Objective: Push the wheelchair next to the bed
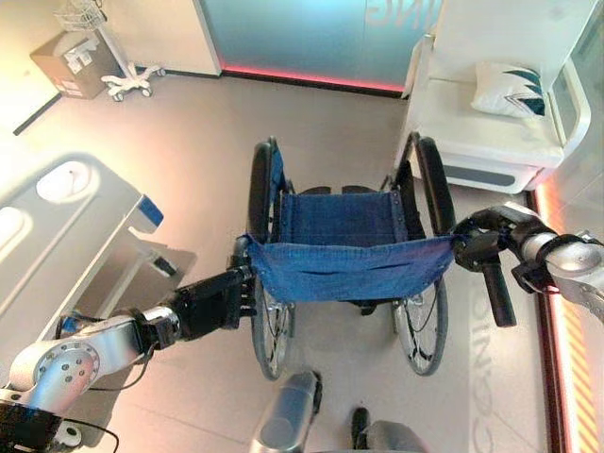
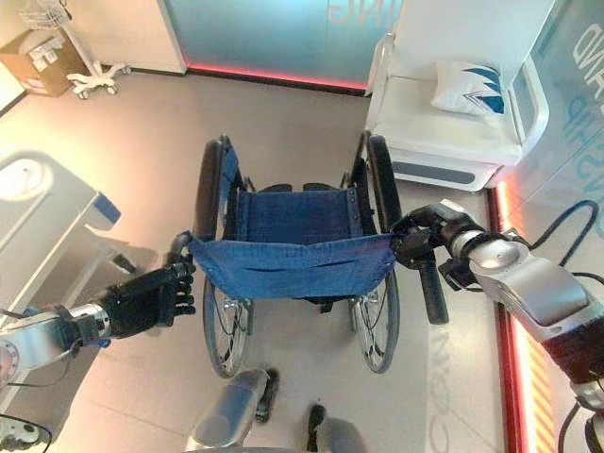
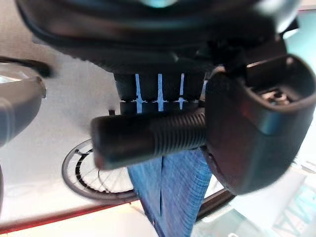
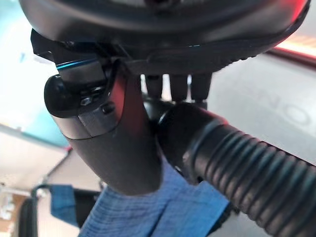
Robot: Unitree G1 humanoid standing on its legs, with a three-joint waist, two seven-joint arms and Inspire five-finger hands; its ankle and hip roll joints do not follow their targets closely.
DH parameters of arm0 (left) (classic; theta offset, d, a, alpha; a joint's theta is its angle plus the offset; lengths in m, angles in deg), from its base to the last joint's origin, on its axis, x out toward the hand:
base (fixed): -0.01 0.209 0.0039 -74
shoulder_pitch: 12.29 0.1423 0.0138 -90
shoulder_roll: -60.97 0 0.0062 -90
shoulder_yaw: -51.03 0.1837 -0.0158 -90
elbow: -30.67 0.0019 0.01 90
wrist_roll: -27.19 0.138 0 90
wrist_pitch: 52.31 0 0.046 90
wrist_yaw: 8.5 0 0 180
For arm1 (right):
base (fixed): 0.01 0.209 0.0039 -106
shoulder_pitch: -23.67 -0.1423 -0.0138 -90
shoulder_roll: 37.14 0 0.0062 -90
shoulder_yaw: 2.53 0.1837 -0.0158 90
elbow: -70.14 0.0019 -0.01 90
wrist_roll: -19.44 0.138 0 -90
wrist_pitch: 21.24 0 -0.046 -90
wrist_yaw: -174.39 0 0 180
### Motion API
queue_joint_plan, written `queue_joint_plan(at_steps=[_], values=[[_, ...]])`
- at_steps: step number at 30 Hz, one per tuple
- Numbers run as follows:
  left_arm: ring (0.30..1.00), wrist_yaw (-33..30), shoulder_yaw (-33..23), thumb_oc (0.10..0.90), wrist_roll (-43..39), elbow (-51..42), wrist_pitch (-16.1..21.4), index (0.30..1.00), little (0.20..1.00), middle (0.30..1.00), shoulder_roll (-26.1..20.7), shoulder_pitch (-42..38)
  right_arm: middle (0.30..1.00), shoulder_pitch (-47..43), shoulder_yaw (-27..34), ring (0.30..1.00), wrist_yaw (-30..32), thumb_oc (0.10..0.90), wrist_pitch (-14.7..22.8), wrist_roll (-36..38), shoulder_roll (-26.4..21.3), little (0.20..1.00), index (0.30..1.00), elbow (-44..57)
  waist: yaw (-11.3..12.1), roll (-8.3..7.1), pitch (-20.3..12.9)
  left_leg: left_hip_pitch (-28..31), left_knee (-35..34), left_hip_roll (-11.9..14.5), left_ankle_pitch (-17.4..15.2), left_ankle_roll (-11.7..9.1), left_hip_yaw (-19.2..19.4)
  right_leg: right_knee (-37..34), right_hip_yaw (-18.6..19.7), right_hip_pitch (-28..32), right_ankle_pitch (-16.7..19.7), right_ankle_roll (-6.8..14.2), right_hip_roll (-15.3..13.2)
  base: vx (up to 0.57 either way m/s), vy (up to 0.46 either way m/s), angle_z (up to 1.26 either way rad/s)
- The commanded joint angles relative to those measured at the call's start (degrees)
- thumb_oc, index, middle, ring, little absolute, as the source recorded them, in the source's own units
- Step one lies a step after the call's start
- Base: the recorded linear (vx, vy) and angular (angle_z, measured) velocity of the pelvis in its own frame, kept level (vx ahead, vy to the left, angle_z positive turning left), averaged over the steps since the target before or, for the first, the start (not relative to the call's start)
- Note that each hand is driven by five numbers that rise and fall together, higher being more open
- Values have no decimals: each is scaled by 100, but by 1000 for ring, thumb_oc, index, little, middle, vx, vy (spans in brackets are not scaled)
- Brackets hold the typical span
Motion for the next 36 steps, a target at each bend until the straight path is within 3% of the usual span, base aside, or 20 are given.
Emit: queue_joint_plan(at_steps=[1,3,5,8,9,10,11,12,14,16,17,18,20,22,24,28,31,34,35,36], values=[[300,-76,-938,400,5,-138,1105,300,300,300,-74,-312,300,-509,350,300,-375,400,809,119,71,300,300,582,7,49,-634,-102,-644,58,1632,30,382,-227,-866,232,427,266,482,523,47,-23],[300,-66,-922,400,74,-172,1155,300,300,300,-15,-281,300,-384,416,300,-413,400,866,30,123,300,300,609,64,44,-634,-150,-838,27,1635,29,405,-172,-835,375,266,255,519,462,56,-21],[300,-200,-1018,400,98,-260,1089,300,300,300,49,-302,300,-262,459,300,-518,400,941,-148,255,300,300,680,139,-6,-761,-19,-691,-21,1261,204,534,211,-781,523,-141,340,513,663,102,-35],[300,-341,-1108,400,-22,-157,986,300,300,300,-1,-406,300,5,579,300,-577,400,1105,-391,480,300,300,720,201,-148,-941,47,-242,-180,854,442,608,849,-758,635,-88,559,421,512,86,-40],[300,-440,-1146,400,26,-91,877,300,300,300,-2,-492,300,70,601,300,-589,400,1178,-486,592,300,300,691,264,-263,-1023,140,-156,-321,701,591,612,1406,-785,627,280,773,370,512,118,-25],[300,-518,-1131,400,153,3,848,300,300,300,9,-603,300,18,567,300,-605,400,1190,-550,683,300,300,677,301,-350,-1097,267,-154,-442,600,720,654,2105,-750,521,972,1120,412,498,118,-28],[300,-541,-1123,400,151,23,852,300,300,300,10,-636,300,6,565,300,-611,400,1188,-554,699,300,300,681,316,-348,-1127,281,-145,-443,577,745,669,2272,-727,472,1157,1201,458,514,93,-28],[300,-525,-1083,400,105,143,826,300,300,300,-30,-787,300,-127,461,300,-561,400,1155,-504,720,300,300,694,325,-374,-1184,411,-89,-478,484,821,555,3200,-529,162,1876,1441,659,436,45,-5],[300,-527,-1040,400,52,202,844,300,300,300,-65,-882,300,-262,310,300,-480,400,1124,-510,780,300,300,672,270,-355,-1194,525,-22,-502,382,844,418,3586,-450,-247,2023,1449,733,413,46,16],[300,-441,-963,400,-2,276,845,300,300,300,-140,-1002,300,-320,242,300,-411,400,1112,-579,855,300,300,638,206,-313,-1187,621,80,-583,296,886,224,3476,-530,-611,1735,1341,527,401,69,-7],[300,-332,-880,400,-3,350,839,300,300,300,-252,-1081,300,-385,210,300,-321,400,1097,-593,820,300,300,632,169,-237,-1171,671,255,-604,210,909,129,3016,-717,-824,1269,1145,237,342,38,-28],[300,-311,-857,400,-3,365,852,300,300,300,-283,-1095,300,-405,207,300,-305,400,1101,-589,804,300,300,626,147,-222,-1151,686,301,-617,188,906,94,2906,-767,-860,1150,1100,182,454,-15,-13],[300,-76,-691,400,30,527,942,300,300,300,-387,-1275,300,-626,188,300,-306,400,1139,-539,735,300,300,394,102,-148,-998,813,712,-644,82,868,-220,1521,-1007,-1114,694,815,-300,401,-111,56],[300,-36,-584,400,14,593,964,300,300,300,-404,-1408,300,-781,127,300,-300,400,1144,-509,708,300,300,258,42,-115,-893,966,861,-650,-60,846,-367,1122,-1062,-1152,749,820,-466,337,-147,74],[300,-93,-333,400,-34,642,982,300,300,300,-448,-1664,300,-1144,-74,300,-270,400,1096,-389,611,300,300,54,-75,-180,-715,1283,1103,-660,-605,787,-535,170,-790,-1525,1451,1046,-947,457,-259,64],[300,-120,-363,400,-104,604,1033,300,300,300,-598,-1609,300,-1506,-149,300,-345,400,913,-177,380,300,300,158,-80,-309,-653,1604,1431,-460,-1205,706,-738,-768,-614,-1742,2130,1350,-1374,558,-371,56],[300,-125,-626,400,-153,515,992,300,300,300,-640,-1389,300,-1744,-207,300,-430,400,928,-93,301,300,300,208,-36,-380,-704,1719,1649,-195,-1282,638,-787,-426,-723,-1769,1909,1406,-1291,455,-376,47],[300,-240,-719,400,-289,404,943,300,300,300,-567,-1235,300,-2118,-478,300,-479,400,972,71,289,300,300,62,8,-437,-830,1810,1974,86,-928,516,-814,-17,-908,-1736,1690,1294,-1060,435,-339,89],[300,-545,-801,400,-419,248,838,300,300,300,-481,-1065,300,-2453,-871,300,-486,400,1076,180,320,300,300,-101,48,-497,-908,1586,3050,243,-60,346,-757,115,-1096,-1574,1439,993,-818,484,-426,56],[300,-608,-823,400,-423,218,824,300,300,300,-441,-1001,300,-2549,-1002,300,-476,400,1097,207,344,300,300,-126,85,-520,-910,1447,3436,225,139,318,-719,93,-1193,-1484,1389,904,-773,556,-532,53]])
